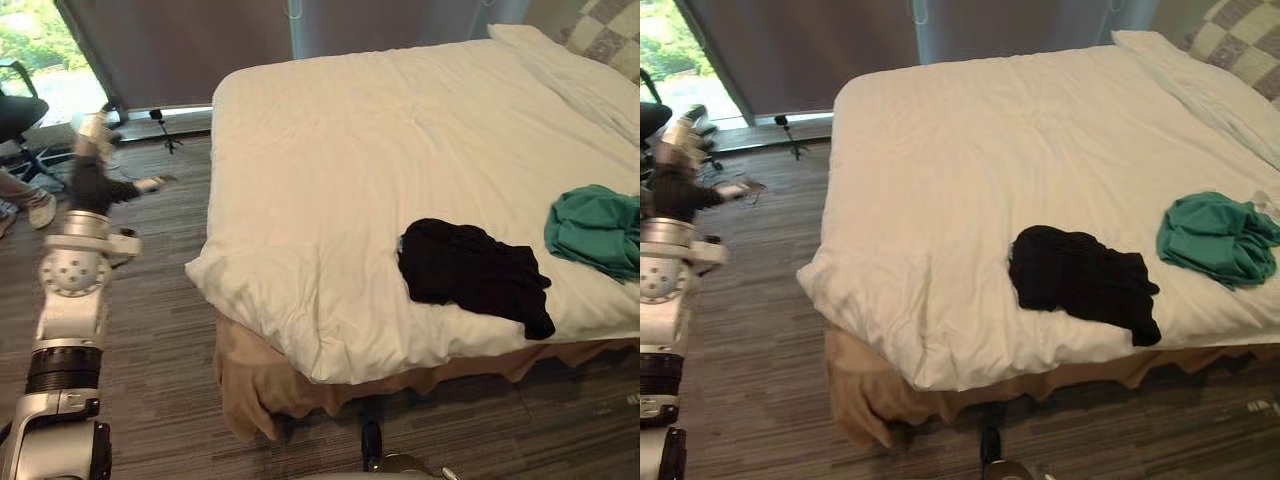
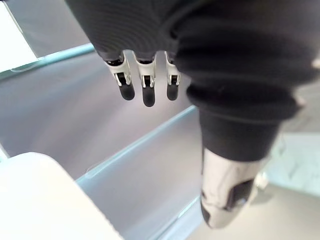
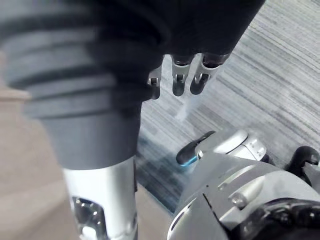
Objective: Tidy the bed and pick cloth on bed and put in laundry
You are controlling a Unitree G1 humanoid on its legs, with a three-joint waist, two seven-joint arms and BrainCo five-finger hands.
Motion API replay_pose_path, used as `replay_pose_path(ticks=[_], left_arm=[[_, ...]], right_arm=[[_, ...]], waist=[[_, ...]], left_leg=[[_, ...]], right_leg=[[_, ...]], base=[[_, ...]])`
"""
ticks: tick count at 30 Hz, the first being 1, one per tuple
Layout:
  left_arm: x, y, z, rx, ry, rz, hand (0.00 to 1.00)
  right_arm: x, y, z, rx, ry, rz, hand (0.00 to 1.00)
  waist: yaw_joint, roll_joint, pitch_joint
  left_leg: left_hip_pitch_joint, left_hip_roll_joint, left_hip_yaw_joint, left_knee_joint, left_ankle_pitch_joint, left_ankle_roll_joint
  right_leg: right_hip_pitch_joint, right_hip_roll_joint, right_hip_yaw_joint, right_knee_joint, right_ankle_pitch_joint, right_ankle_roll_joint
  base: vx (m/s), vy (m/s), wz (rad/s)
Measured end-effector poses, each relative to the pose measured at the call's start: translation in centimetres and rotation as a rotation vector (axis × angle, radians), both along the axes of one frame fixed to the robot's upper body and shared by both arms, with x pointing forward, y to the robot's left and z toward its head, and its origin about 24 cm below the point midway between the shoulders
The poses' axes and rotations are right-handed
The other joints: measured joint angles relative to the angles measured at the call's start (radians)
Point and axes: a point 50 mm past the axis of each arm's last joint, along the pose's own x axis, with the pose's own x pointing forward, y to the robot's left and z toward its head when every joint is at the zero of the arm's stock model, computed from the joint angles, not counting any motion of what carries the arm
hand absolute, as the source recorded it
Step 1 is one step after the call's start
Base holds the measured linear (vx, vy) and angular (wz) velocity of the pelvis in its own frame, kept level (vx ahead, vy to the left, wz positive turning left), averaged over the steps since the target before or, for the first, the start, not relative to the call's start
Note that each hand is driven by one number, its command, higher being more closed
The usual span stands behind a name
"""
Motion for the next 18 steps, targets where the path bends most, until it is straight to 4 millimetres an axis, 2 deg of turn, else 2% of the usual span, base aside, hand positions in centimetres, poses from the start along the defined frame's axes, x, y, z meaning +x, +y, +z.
replay_pose_path(ticks=[2, 3, 4, 6, 9, 10, 11, 17, 18], left_arm=[[0.2, -1.5, -2.7, 0.061, 0.117, -0.02, 0.0], [0.2, -1.7, -3.4, 0.077, 0.144, -0.019, 0.0], [0.2, -2.4, -5.5, 0.136, 0.228, -0.024, 0.0], [0.0, -3.2, -7.9, 0.225, 0.323, -0.029, 0.0], [-0.5, -3.7, -10.5, 0.308, 0.426, -0.02, 0.0], [-0.7, -3.7, -11.5, 0.325, 0.469, -0.002, 1.0], [-0.7, -3.6, -12.0, 0.336, 0.487, 0.018, 1.0], [0.7, -4.8, -11.8, 0.363, 0.488, 0.034, 1.0], [1.2, -5.1, -11.4, 0.388, 0.488, 0.049, 1.0]], right_arm=[[0.7, 0.4, 0.0, 0.0, -0.011, 0.043, 0.0], [0.8, 0.5, 0.0, 0.001, -0.013, 0.05, 0.0], [1.2, 0.7, 0.0, 0.0, -0.017, 0.076, 0.0], [1.9, 0.9, 0.0, 0.002, -0.025, 0.104, 0.0], [3.1, 0.8, 0.2, -0.006, -0.046, 0.142, 0.0], [3.8, 0.9, 0.3, -0.007, -0.058, 0.155, 0.0], [4.5, 1.0, 0.4, -0.009, -0.071, 0.177, 0.0], [6.6, -0.3, 1.2, -0.054, -0.106, 0.231, 0.0], [7.2, -0.2, 1.3, -0.055, -0.118, 0.238, 0.0]], waist=[[-0.004, 0.0, 0.0], [-0.007, 0.001, 0.002], [-0.012, 0.005, 0.004], [-0.022, 0.008, 0.015], [-0.031, 0.009, 0.027], [-0.04, 0.009, 0.029], [-0.047, 0.01, 0.039], [-0.049, 0.04, 0.088], [-0.049, 0.039, 0.097]], left_leg=[[-0.001, -0.001, 0.011, -0.008, 0.001, -0.003], [-0.001, -0.001, 0.012, -0.008, 0.002, -0.004], [0.0, 0.0, 0.016, -0.008, 0.002, -0.005], [-0.001, 0.001, 0.023, -0.008, 0.001, -0.006], [-0.006, -0.002, 0.035, -0.008, 0.0, -0.007], [-0.017, -0.002, 0.036, -0.008, 0.0, -0.007], [-0.023, -0.003, 0.038, -0.008, 0.0, -0.007], [-0.037, -0.012, 0.06, -0.006, 0.001, -0.007], [-0.04, -0.012, 0.062, -0.006, 0.001, -0.007]], right_leg=[[-0.01, 0.003, 0.007, 0.0, 0.0, 0.001], [-0.011, 0.004, 0.008, 0.0, 0.0, 0.001], [-0.013, 0.007, 0.011, 0.001, -0.001, 0.002], [-0.017, 0.009, 0.013, 0.005, -0.002, 0.003], [-0.034, 0.008, 0.02, 0.007, -0.001, 0.005], [-0.046, 0.008, 0.021, 0.007, 0.0, 0.005], [-0.054, 0.007, 0.022, 0.007, 0.001, 0.008], [-0.071, -0.001, 0.025, 0.007, 0.005, 0.013], [-0.074, -0.002, 0.026, 0.007, 0.005, 0.013]], base=[[-0.01, 0.01, -0.12], [0.01, 0.014, -0.1], [0.02, 0.014, -0.06], [0.02, 0.018, -0.06], [0.01, 0.015, -0.09], [0.0, 0.009, -0.04], [0.0, 0.01, -0.04], [-0.01, 0.012, -0.03], [-0.04, 0.014, 0.01]])
